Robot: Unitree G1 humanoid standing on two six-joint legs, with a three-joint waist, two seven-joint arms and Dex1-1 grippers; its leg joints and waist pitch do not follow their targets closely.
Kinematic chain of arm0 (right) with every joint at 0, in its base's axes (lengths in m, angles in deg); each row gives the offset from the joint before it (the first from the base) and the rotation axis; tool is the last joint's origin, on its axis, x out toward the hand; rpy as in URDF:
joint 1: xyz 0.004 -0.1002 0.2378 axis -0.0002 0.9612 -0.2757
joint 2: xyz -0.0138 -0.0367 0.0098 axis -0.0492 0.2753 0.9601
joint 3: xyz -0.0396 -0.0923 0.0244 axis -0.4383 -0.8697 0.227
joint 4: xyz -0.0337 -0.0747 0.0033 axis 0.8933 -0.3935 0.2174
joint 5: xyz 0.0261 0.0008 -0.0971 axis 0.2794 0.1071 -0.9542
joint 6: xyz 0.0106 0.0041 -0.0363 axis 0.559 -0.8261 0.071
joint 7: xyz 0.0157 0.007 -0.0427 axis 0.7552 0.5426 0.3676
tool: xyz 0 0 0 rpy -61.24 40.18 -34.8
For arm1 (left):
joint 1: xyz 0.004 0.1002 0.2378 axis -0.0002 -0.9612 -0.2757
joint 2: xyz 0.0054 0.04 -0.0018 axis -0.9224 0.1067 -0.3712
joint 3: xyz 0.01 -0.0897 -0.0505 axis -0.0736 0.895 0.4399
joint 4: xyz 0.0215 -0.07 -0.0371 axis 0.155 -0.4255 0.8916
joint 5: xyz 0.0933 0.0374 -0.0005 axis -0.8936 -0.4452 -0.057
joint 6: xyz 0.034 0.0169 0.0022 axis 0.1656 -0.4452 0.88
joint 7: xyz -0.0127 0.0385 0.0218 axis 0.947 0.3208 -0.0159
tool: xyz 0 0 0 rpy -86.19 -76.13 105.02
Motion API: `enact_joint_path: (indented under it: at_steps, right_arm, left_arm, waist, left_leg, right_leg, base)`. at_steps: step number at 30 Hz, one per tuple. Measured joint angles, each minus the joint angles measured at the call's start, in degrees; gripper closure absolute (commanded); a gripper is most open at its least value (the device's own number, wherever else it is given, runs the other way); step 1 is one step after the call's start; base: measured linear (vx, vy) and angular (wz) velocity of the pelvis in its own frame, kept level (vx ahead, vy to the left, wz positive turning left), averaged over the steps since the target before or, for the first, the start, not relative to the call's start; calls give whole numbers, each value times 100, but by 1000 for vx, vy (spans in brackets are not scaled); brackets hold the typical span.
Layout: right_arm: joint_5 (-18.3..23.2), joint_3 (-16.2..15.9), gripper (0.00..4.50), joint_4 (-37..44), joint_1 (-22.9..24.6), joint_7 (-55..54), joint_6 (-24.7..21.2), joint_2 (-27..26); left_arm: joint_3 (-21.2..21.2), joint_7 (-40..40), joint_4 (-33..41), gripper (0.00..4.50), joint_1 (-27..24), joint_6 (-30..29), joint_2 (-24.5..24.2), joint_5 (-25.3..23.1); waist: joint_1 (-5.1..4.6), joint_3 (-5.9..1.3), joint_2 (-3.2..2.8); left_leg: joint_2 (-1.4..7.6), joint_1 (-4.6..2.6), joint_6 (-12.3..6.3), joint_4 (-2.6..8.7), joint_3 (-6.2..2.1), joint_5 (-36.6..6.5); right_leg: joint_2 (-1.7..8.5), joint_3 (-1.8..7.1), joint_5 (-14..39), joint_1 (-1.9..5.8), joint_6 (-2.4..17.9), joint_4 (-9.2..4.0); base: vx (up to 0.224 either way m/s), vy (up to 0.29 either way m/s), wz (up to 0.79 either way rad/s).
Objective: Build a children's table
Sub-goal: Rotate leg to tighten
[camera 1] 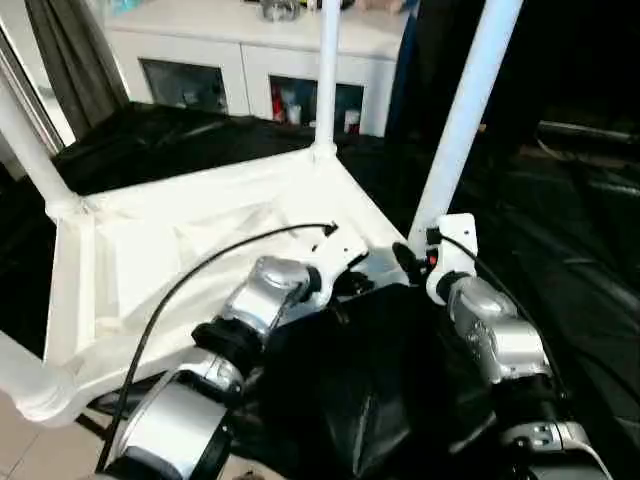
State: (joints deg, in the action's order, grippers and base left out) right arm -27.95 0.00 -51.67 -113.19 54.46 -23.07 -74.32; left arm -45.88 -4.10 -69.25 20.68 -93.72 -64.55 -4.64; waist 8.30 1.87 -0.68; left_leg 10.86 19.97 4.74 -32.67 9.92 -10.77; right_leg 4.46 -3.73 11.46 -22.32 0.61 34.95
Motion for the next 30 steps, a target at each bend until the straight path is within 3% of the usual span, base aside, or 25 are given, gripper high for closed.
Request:
enact_joint_path:
  at_steps: [6,8,17,22,28,30]
  right_arm:
    - [-28,-14,84,45,63,508,19,35]
    - [20,-192,68,164,116,914,-56,233]
    - [399,-803,68,941,567,3121,-151,1212]
    - [580,-1249,68,1290,728,4235,-153,1637]
    - [646,-1385,68,1485,814,4609,-229,1836]
    - [659,-1392,101,1503,829,4662,-252,1858]
  left_arm:
    - [58,174,-23,450,-1,46,-143,7]
    - [33,403,30,450,-49,136,-288,22]
    - [-27,1941,955,450,-629,181,-1186,277]
    - [-164,2969,1605,450,-1026,31,-1659,596]
    - [-213,3241,1814,450,-1135,-96,-1803,641]
    - [-207,3272,1836,450,-1135,-90,-1820,641]
  waist:
    - [-55,1,5]
    - [-80,1,6]
    - [-132,5,5]
    - [-92,15,-56]
    - [-100,24,-42]
    - [-101,32,-30]
  left_leg:
    - [3,-3,0,1,-3,0]
    - [4,-3,1,5,-5,0]
    - [11,13,-5,31,-4,-6]
    - [12,19,-12,24,-1,-10]
    - [13,19,-11,12,-1,-9]
    - [13,19,-11,12,-1,-9]
  right_leg:
    - [-1,-4,4,0,-6,1]
    - [-4,-5,7,-2,-12,2]
    - [-10,-12,26,-23,1,-1]
    - [-9,-13,32,-44,6,5]
    - [-9,-11,28,-39,8,9]
    - [-9,-11,28,-37,8,9]
  base:
    - [0,0,0]
    - [0,0,0]
    - [0,0,0]
    - [0,0,0]
    - [0,0,0]
    - [0,0,0]
